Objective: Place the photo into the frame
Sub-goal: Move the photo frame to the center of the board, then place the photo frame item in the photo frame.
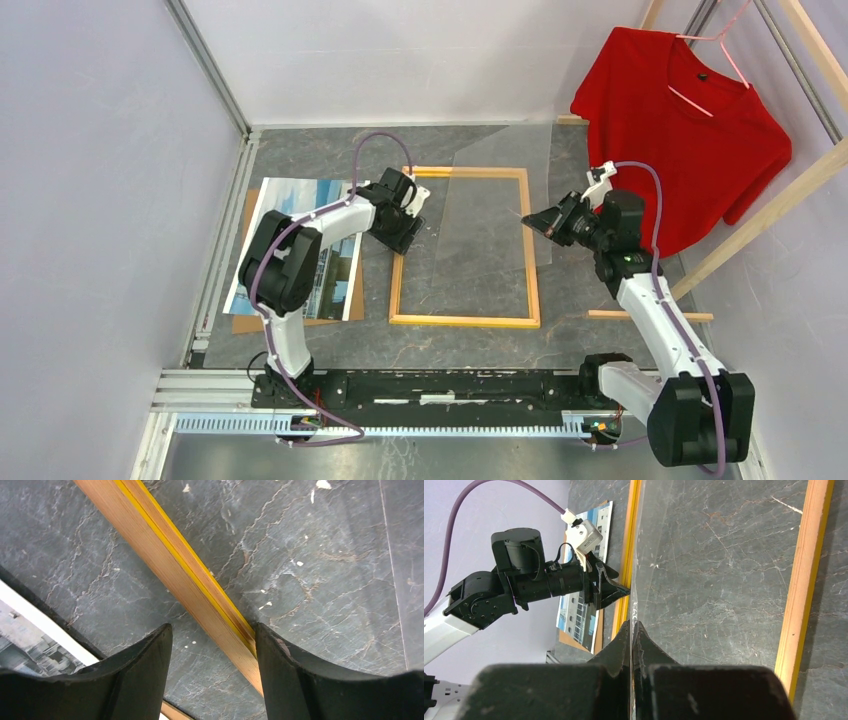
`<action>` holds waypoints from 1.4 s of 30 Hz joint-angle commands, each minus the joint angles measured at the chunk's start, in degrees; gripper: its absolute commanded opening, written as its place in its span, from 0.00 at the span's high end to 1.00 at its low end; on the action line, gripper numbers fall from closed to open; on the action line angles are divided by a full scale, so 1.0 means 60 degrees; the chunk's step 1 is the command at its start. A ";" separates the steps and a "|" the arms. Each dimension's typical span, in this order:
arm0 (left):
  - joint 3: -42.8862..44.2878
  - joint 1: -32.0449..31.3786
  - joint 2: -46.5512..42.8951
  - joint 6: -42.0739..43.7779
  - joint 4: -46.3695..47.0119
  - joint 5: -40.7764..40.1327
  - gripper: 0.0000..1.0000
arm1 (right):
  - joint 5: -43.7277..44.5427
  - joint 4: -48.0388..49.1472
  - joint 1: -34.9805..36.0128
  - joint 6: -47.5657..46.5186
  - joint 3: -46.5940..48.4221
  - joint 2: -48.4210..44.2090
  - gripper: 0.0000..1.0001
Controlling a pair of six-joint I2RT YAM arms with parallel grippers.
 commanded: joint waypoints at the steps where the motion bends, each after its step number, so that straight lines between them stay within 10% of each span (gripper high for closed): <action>1: -0.0502 0.0220 -0.0177 0.0216 -0.0243 -0.0813 0.32 | -0.0416 0.1146 -0.0016 0.0413 -0.0322 0.0077 1.00; 9: 0.0566 0.0926 -0.1521 0.0013 -0.1394 0.0898 0.05 | -0.0726 0.1928 0.0077 0.1156 -0.0285 0.0399 1.00; 22: 0.2604 0.4144 -0.1658 0.0243 -0.2182 0.1144 0.03 | -0.0586 0.3226 0.2257 0.2513 0.0770 0.0955 1.00; 42: -0.0344 0.2682 -0.1848 0.0580 -0.0573 0.0059 0.05 | 0.0284 0.4973 0.2275 0.2290 -0.3198 0.0887 0.95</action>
